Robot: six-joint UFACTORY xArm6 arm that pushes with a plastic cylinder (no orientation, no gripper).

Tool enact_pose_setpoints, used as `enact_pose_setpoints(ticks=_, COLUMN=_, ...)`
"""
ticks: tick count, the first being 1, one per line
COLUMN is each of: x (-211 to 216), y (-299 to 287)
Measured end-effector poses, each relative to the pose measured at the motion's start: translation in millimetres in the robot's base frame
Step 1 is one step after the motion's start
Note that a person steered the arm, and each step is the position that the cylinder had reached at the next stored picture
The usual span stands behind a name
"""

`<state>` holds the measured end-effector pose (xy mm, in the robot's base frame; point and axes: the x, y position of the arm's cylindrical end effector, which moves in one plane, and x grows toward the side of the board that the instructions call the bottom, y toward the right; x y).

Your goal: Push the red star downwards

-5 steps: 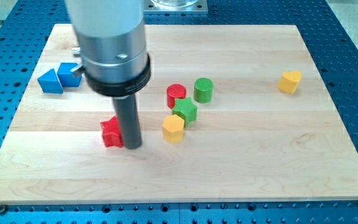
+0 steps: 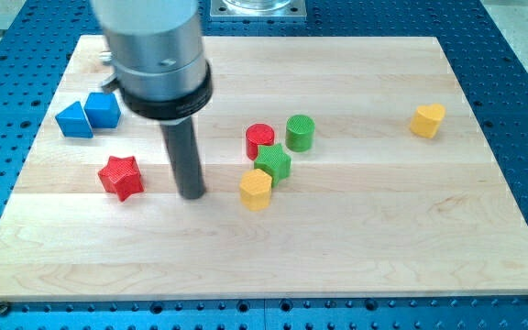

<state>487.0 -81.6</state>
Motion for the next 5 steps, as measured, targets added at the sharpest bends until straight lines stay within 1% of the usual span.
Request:
enact_pose_setpoints(ticks=1, x=-36.3, y=-43.8)
enact_pose_setpoints(ticks=2, x=-30.8, y=-94.5)
enact_pose_setpoints(ticks=3, x=20.3, y=-104.4)
enact_pose_setpoints(ticks=4, x=40.6, y=-64.7)
enact_pose_setpoints(ticks=5, x=22.0, y=-5.5)
